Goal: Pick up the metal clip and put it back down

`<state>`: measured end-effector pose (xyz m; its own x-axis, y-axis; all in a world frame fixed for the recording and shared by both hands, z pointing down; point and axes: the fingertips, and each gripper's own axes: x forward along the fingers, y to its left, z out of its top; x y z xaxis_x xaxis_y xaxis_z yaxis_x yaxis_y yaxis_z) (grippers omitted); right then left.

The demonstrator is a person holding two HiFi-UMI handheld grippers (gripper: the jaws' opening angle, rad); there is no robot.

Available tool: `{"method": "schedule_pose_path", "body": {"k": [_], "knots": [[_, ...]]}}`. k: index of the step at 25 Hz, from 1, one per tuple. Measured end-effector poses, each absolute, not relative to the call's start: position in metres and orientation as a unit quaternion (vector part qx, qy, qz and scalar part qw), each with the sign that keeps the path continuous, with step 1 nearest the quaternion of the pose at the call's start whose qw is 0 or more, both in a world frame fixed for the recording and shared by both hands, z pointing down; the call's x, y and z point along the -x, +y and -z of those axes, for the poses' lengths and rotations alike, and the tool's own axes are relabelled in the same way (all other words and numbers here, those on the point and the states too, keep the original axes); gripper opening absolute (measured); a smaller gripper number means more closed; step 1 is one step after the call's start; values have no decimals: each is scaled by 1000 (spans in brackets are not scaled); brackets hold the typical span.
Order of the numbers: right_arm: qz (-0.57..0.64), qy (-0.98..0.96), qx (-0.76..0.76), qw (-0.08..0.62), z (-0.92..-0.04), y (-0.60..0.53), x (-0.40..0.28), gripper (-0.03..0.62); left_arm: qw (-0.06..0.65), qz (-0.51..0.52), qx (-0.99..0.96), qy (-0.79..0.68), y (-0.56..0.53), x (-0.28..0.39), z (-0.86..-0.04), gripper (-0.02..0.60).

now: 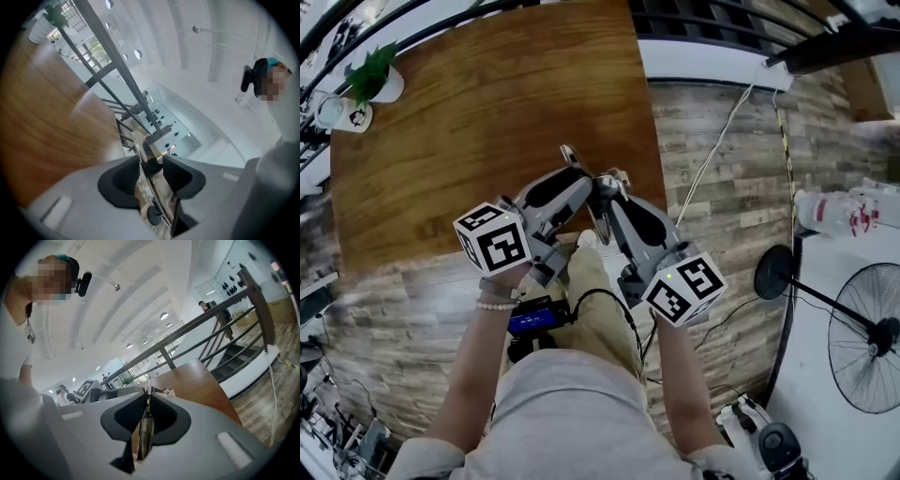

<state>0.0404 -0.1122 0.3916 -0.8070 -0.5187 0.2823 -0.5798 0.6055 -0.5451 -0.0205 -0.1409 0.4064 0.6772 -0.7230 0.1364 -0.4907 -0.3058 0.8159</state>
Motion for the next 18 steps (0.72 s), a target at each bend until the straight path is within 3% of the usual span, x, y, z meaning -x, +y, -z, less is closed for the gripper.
{"method": "schedule_pose_path", "body": {"k": [18], "knots": [[-262,-911,-319,2,-312,-90,-42,58,349,107,-854,-372,-121,19,-314,152]]}}
